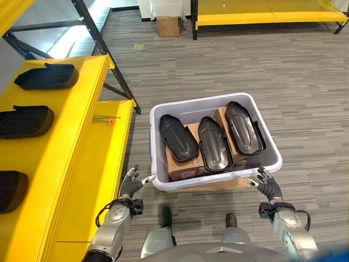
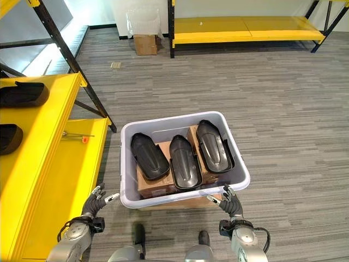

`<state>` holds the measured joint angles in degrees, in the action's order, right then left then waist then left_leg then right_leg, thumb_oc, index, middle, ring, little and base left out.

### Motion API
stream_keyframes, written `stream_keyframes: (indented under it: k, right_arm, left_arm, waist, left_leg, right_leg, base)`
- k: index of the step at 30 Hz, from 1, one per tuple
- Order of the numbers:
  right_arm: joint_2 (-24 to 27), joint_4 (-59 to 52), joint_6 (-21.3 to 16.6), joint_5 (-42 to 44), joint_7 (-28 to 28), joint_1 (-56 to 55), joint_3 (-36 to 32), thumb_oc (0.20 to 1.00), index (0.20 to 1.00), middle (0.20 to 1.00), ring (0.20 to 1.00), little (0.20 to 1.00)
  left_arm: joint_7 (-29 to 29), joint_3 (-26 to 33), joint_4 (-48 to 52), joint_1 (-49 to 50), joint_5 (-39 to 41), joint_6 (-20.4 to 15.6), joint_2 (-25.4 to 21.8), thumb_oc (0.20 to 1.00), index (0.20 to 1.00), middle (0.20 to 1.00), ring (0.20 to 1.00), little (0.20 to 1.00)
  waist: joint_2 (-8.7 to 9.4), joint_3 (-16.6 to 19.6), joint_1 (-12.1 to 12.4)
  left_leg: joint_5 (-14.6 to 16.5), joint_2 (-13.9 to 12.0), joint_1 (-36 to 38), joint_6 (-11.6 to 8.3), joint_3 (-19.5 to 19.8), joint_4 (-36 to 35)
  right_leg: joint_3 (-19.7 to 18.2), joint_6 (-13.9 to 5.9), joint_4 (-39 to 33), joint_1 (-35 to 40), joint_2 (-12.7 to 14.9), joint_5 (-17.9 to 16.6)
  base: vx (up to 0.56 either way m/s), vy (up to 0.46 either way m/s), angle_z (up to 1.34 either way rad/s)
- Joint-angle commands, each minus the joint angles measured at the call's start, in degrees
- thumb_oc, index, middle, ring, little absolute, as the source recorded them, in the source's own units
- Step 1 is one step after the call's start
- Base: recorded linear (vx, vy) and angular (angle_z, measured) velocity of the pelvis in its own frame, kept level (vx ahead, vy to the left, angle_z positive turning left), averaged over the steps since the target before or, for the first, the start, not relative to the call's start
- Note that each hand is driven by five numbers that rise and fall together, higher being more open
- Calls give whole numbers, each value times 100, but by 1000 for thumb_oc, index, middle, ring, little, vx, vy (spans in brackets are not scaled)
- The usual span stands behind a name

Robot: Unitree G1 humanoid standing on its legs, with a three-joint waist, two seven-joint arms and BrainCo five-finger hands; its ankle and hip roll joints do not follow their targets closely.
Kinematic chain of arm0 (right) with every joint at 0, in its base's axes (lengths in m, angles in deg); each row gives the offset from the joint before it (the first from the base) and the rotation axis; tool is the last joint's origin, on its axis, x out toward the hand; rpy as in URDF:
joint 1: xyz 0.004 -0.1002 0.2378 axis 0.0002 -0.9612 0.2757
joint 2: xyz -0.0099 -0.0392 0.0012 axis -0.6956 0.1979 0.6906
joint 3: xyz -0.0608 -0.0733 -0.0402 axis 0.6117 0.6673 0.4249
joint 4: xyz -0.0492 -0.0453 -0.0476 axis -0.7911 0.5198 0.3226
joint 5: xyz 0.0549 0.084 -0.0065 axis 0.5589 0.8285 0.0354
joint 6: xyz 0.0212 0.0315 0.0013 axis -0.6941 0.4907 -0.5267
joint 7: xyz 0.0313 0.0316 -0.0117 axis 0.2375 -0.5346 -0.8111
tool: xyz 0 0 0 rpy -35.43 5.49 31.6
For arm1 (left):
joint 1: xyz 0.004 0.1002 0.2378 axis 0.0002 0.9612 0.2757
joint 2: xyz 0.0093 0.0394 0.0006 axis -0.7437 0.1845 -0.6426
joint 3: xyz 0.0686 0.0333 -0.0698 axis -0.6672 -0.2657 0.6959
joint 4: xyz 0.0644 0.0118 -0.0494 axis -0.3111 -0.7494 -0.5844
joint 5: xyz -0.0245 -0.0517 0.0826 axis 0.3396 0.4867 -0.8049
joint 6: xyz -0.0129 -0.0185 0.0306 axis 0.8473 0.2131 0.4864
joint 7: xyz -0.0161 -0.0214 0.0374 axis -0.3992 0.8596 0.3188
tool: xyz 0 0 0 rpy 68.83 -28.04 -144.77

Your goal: Move parts from the plastic box to the shelf.

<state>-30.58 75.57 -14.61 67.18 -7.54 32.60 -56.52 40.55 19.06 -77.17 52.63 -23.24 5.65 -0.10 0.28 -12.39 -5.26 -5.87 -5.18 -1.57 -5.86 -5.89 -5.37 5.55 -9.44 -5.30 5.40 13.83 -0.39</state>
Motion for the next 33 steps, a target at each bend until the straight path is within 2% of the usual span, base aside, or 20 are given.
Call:
stream_keyframes:
  k: [1,4,6,11,17,21,33]
  right_arm:
    - [413,-605,-482,-264,66,203,-316,1000,1000,1000,1000,1000]
    - [458,-688,-540,-280,120,349,-323,1000,1000,1000,1000,1000]
    - [570,-945,-735,-248,255,723,-338,1000,1000,1000,1000,1000]
    - [624,-931,-1020,-50,794,2213,95,1000,1000,1000,1000,1000]
    - [688,-679,-960,-349,1299,3520,523,1000,1000,1000,1000,1000]
    - [969,-167,-855,-324,1563,4603,725,1000,1000,1000,1000,1000]
    - [1709,867,-672,-554,2041,6040,730,1000,1000,1000,1000,1000]
  left_arm:
    - [-2,202,582,-128,-230,-546,-221,1000,1000,1000,1000,1000]
    - [17,222,651,-206,-203,-604,-263,1000,1000,1000,1000,1000]
    - [101,198,768,-397,-144,-752,-323,1000,1000,1000,1000,1000]
    - [359,-35,1080,-1013,-35,-1027,-350,1000,1000,1000,1000,1000]
    - [525,-203,1315,-1412,173,-1192,-289,1000,1000,1000,1000,1000]
    - [596,-196,1648,-1559,300,-1314,-401,1000,1000,1000,1000,1000]
    - [670,-300,1959,-1752,392,-1433,-532,1000,1000,1000,1000,1000]
  waist:
    - [-48,194,19]
    - [-27,176,30]
    - [-21,48,56]
    - [-65,-279,157]
    - [-109,-625,275]
    - [-136,-907,415]
    - [-262,-1399,567]
  left_leg:
    - [458,-404,-569,-38,-171,1086]
    - [472,-392,-643,-41,-178,1129]
    - [458,-401,-881,-61,-175,1237]
    - [354,-448,-1390,-124,-166,1375]
    - [295,-519,-1676,-143,-143,1489]
    - [275,-562,-1906,-145,-132,1575]
    - [235,-537,-2330,-159,-125,1713]
  right_leg:
    - [156,-204,667,-395,548,283]
    - [156,-222,659,-444,569,247]
    - [205,-233,634,-616,618,198]
    - [186,-147,739,-1151,619,162]
    - [97,-89,1012,-1589,577,198]
    - [10,-51,1243,-1967,539,233]
    - [-109,-13,1604,-2556,523,306]
  base:
    - [-1,55,-1]
    - [-17,7,0]
    - [-143,25,1]
    - [-139,5,2]
    - [-69,-23,-5]
    - [-54,-27,-3]
    - [-16,-5,-2]
